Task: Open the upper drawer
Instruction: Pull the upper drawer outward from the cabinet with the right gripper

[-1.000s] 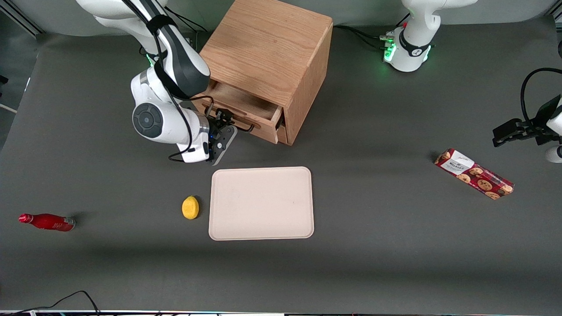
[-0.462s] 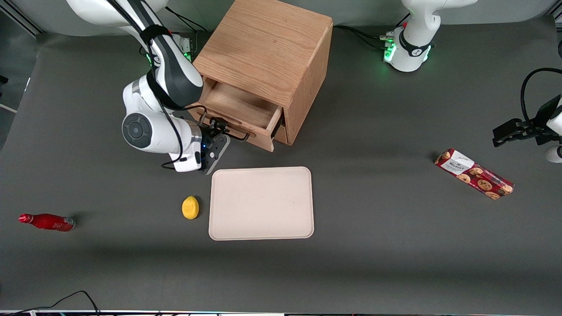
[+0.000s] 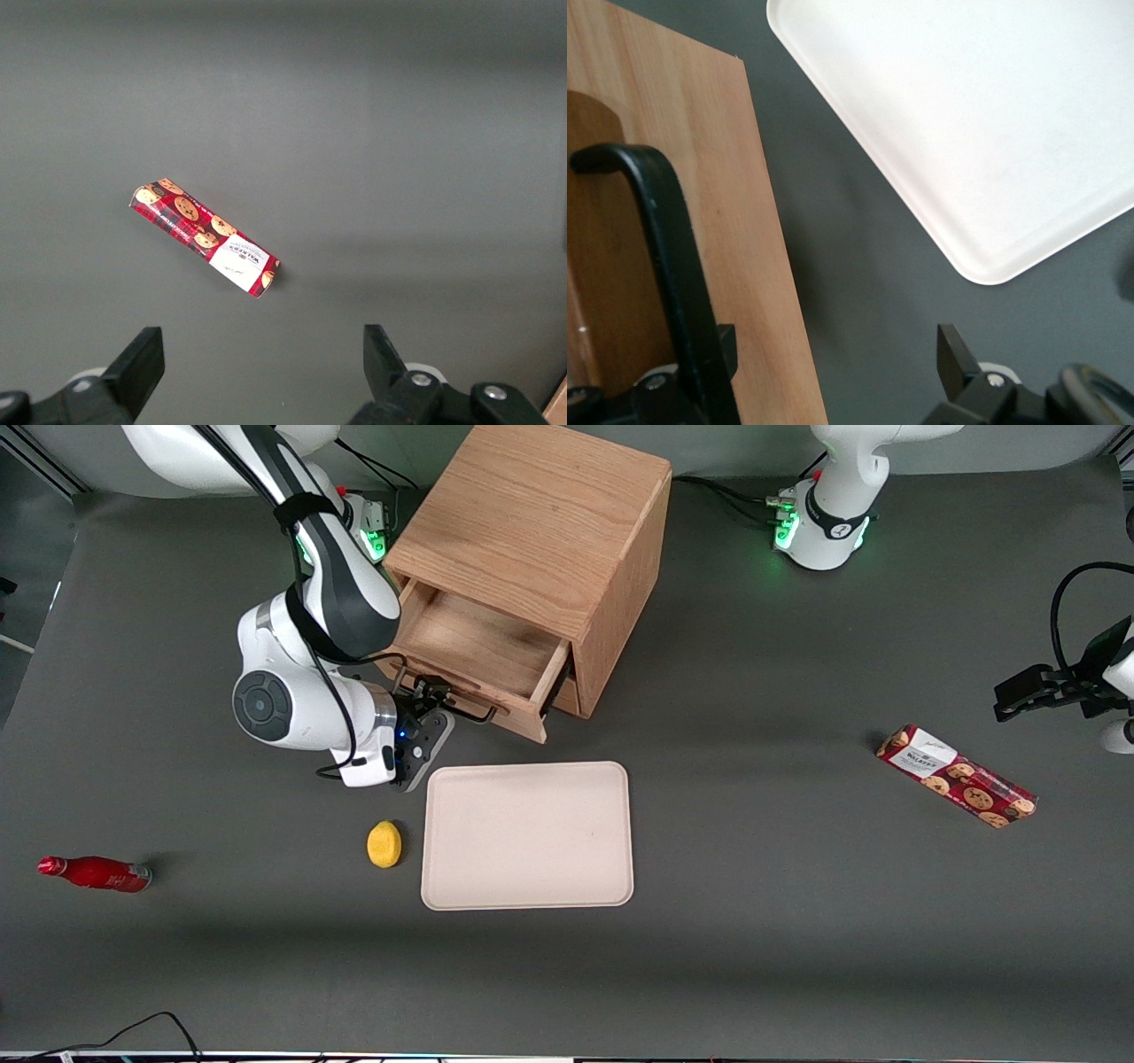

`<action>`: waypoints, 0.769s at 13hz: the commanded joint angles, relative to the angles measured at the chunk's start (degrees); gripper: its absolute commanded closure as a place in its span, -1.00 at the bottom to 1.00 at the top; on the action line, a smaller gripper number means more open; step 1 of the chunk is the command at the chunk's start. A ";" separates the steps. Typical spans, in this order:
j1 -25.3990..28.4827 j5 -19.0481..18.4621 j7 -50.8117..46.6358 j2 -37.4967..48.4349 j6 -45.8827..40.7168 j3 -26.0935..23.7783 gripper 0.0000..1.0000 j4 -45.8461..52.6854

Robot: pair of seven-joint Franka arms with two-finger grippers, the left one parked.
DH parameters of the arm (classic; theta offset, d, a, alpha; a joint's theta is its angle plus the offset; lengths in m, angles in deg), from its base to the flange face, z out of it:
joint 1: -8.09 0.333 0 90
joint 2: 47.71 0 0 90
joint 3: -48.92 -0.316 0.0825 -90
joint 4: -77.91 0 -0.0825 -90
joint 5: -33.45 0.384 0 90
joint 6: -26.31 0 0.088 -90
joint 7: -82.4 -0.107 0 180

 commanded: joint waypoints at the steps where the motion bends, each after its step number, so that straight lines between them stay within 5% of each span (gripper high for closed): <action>1: -1.41 -0.89 1.74 -2.12 -0.39 -0.12 -1.00 3.01; 10: -3.79 -1.24 4.46 -3.70 -0.48 -0.20 -1.00 5.47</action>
